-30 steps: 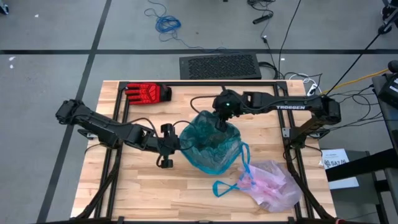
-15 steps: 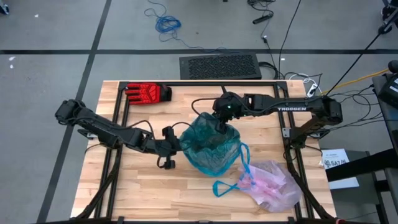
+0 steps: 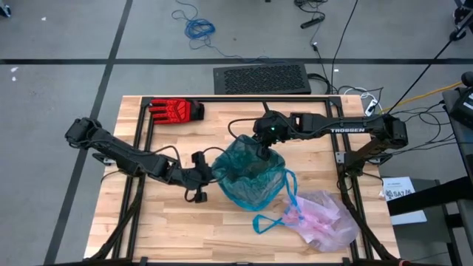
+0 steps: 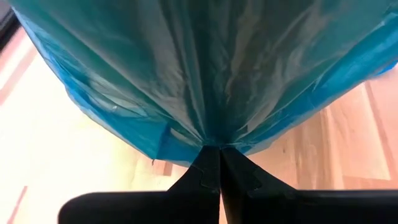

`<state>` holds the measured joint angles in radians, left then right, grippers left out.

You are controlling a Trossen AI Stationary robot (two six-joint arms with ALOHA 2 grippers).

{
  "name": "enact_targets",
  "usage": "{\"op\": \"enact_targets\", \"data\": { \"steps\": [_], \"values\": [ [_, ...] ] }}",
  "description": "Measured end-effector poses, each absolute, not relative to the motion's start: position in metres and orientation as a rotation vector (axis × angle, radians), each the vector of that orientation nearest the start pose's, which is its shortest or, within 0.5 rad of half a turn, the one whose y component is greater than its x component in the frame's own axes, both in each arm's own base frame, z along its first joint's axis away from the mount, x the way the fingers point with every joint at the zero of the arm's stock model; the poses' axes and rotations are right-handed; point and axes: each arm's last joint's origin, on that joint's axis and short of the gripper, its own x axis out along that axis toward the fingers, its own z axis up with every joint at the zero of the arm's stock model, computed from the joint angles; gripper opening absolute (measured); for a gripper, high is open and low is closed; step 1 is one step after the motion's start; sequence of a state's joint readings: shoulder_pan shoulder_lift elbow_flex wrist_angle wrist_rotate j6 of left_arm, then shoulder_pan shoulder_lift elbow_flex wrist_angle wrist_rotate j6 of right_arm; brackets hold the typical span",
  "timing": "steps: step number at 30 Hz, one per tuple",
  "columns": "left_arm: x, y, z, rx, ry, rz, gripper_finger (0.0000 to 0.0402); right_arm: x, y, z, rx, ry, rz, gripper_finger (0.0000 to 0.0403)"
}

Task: Place trash/remove bag and relplace
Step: Insert the blue trash bag into the black trash bin

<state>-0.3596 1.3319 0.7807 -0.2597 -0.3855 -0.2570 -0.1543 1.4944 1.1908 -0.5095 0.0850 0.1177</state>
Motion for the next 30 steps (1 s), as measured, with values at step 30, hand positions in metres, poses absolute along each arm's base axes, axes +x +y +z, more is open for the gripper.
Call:
{"op": "enact_targets", "data": {
  "steps": [30],
  "values": [
    [0.221,-0.097,0.244,-0.048,0.733,-0.028,0.015,0.314,-0.051,0.281,0.131,0.793,-0.272,0.0]
  ]
}}
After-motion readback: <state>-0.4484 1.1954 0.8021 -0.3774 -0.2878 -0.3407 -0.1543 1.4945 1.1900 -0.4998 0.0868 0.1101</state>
